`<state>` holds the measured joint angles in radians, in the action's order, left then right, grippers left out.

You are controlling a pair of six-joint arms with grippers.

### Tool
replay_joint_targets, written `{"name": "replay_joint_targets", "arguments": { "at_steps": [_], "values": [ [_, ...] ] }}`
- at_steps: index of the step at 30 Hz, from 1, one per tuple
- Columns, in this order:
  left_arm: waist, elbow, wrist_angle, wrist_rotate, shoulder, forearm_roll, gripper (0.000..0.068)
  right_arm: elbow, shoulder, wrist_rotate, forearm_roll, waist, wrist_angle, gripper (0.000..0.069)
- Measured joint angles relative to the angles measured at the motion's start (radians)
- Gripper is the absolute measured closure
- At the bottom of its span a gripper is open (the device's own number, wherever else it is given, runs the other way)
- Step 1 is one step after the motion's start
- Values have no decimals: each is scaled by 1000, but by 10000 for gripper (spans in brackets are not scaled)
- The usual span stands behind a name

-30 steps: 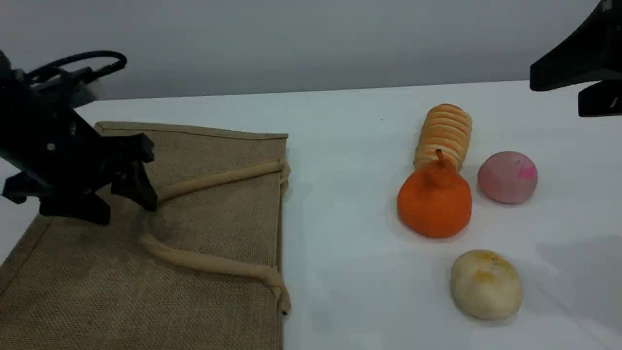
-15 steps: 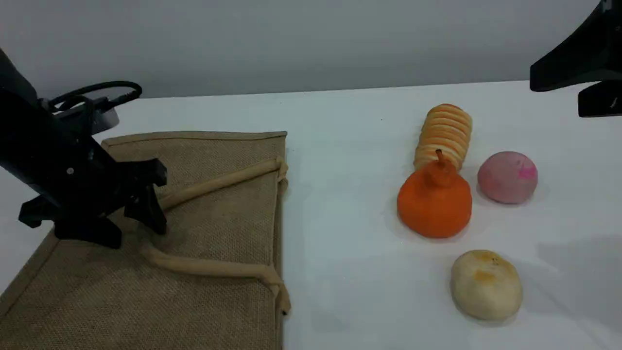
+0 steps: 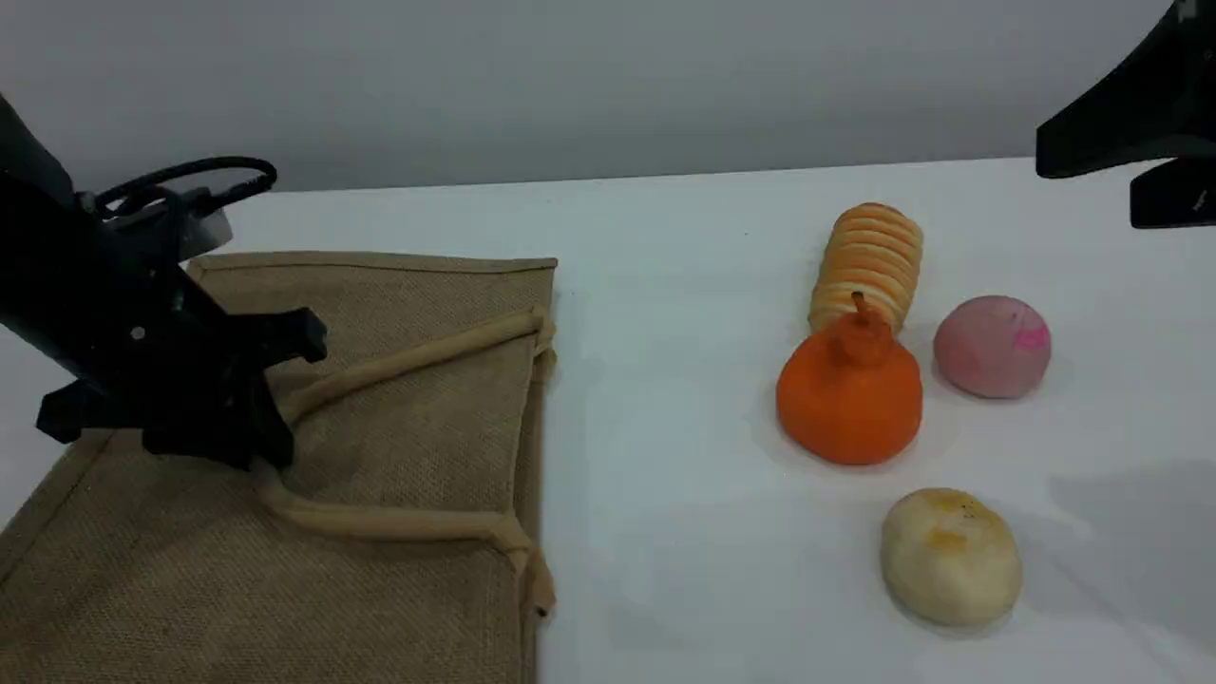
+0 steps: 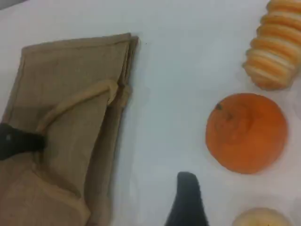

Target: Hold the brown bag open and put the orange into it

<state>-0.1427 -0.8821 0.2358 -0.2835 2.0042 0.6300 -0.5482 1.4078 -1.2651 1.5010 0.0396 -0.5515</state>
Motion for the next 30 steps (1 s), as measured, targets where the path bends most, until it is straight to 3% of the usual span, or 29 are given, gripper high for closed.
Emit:
{"name": "replay_joint_targets", "arguments": {
  "at_steps": [6,10,15,25,30],
  "values": [
    [0,0,29,-9,-33,0,592,0,0,0,0,0,-21,218],
    [0,-27,111,-56,-104,-1,592,0,0,-3,0,0,-25,218],
    [0,-92,255,-81,-226,-5,592,0,0,-18,10,0,-26,218],
    [0,-280,598,-84,-483,-40,592,0,20,-241,238,0,-26,218],
    [0,-413,774,-84,-554,-43,592,0,76,-307,244,0,-61,218]
  ]
}}
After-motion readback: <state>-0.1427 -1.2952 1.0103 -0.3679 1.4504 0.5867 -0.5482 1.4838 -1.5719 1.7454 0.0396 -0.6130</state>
